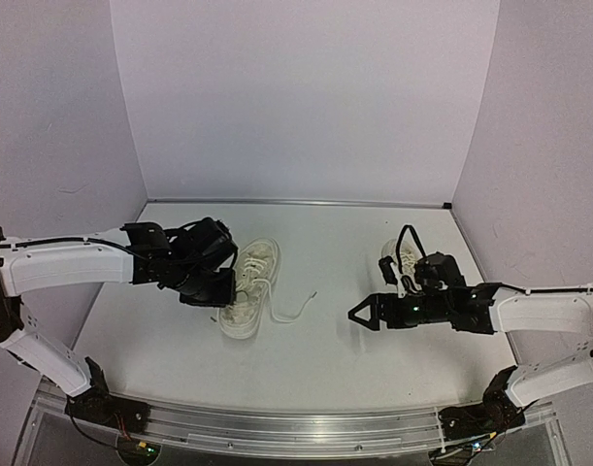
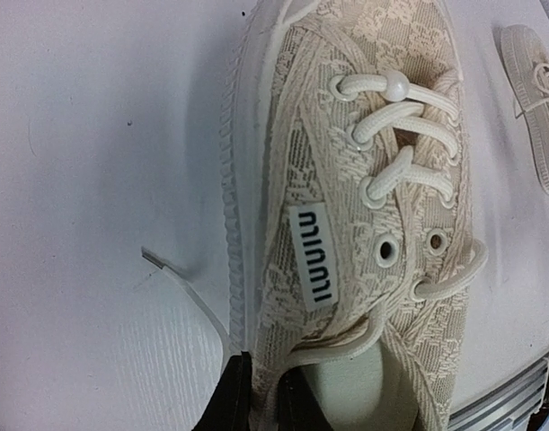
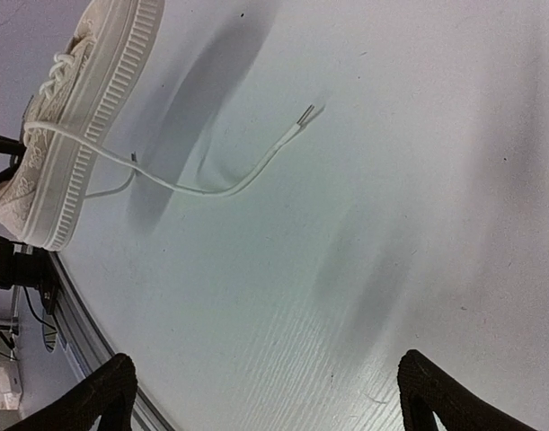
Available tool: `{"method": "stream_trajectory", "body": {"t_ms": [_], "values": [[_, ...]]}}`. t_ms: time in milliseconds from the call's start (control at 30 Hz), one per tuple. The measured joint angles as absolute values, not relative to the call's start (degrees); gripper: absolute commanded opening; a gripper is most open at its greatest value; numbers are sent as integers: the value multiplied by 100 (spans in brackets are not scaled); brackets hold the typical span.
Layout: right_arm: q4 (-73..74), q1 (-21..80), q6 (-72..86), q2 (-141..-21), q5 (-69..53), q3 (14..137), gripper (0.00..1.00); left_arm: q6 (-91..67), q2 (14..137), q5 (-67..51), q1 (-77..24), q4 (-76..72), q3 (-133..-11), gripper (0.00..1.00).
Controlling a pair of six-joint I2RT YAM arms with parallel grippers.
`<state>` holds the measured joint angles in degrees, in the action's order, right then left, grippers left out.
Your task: Tie the shoes
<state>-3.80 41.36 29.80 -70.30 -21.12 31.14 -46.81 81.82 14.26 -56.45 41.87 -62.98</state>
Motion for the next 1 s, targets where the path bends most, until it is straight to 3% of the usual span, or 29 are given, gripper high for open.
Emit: {"method": "stream_trajectory", "body": {"t_ms": [333,1000], "values": [[-491,4514,2846,-7843,-2086,3407,96,-4425,8136,1418,-5211,4251,-6298,0],[-766,5573,2209,-10591,-1434,5631,93,-4092,8014,1047,-4751,4398,-6285,0]]}}
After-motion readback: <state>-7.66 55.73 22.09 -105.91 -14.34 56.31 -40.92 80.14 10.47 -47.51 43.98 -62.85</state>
